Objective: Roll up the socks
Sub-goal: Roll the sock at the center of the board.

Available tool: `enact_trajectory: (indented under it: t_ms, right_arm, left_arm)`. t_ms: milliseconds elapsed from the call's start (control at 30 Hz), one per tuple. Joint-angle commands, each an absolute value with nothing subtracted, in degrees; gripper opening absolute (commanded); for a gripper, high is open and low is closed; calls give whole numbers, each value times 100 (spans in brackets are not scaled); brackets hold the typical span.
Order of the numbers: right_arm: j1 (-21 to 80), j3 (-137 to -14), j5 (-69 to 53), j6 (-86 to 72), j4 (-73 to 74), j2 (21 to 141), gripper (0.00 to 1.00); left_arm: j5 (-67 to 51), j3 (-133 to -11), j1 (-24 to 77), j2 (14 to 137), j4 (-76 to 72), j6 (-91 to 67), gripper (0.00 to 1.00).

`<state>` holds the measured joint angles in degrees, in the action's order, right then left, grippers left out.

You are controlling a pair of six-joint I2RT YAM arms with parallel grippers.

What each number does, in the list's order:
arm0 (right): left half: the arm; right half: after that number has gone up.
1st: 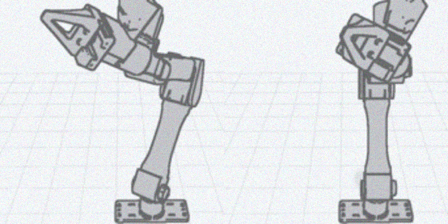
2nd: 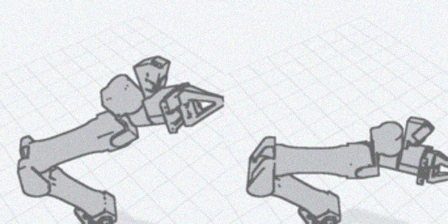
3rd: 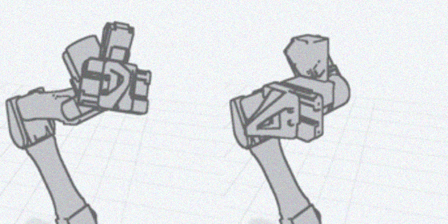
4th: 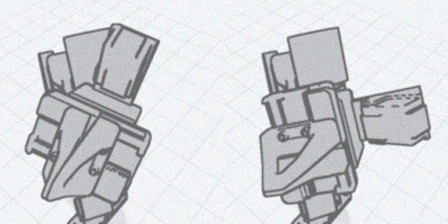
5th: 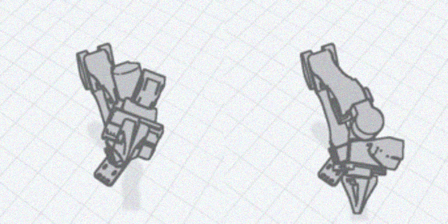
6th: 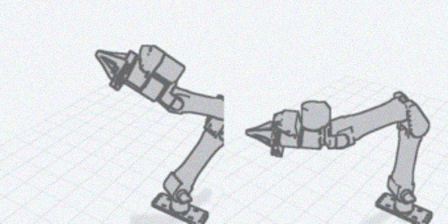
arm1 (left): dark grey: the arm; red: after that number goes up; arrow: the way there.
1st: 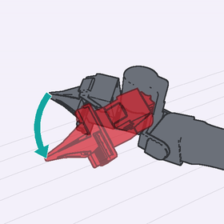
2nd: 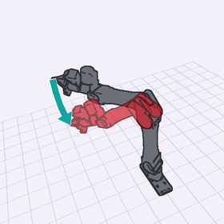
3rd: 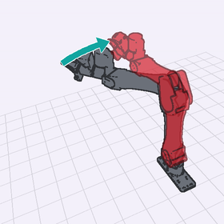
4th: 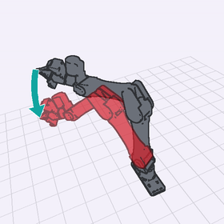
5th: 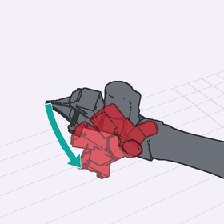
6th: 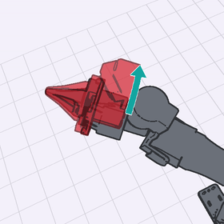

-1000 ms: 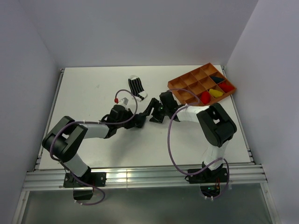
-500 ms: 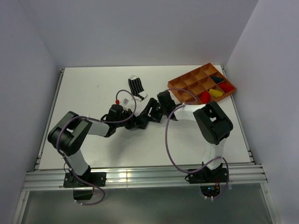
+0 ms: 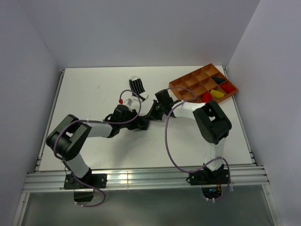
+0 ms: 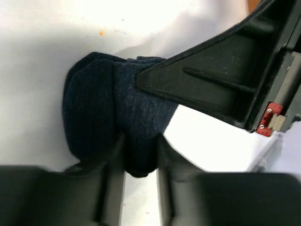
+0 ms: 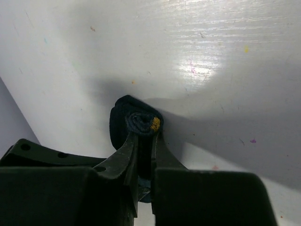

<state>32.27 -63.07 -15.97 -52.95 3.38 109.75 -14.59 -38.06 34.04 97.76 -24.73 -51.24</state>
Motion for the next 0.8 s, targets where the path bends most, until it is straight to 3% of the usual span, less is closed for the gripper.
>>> enact_trajectory:
  t_ms: [0, 67, 167, 333, 467, 767]
  right_arm:
    - [3313, -6521, -1362, -5098, 791, 11101, 0]
    - [3322, -6583, -1345, -5054, 896, 11101, 0]
    - [3340, -6627, -1362, -5019, 949, 11127, 0]
    - [3357, -6583, -1476, -5054, 888, 11171, 0]
    - [3357, -6583, -1512, -5062, 896, 11162, 0]
    - [3357, -6601, -1591, -5054, 897, 11127, 0]
  left_arm:
    - [-251, -3937, 3708, 9414, -1356, -4483, 38]
    - [165, -3973, 3998, 9124, -1196, -4308, 50]
    - [1184, -4008, 4481, 8781, -1011, -4079, 55]
    - [3115, -4332, 5420, 8569, -818, -3447, 57]
    - [3874, -4570, 5958, 8710, -975, -2736, 57]
    - [4087, -4878, 6135, 9483, -1169, -2277, 55]
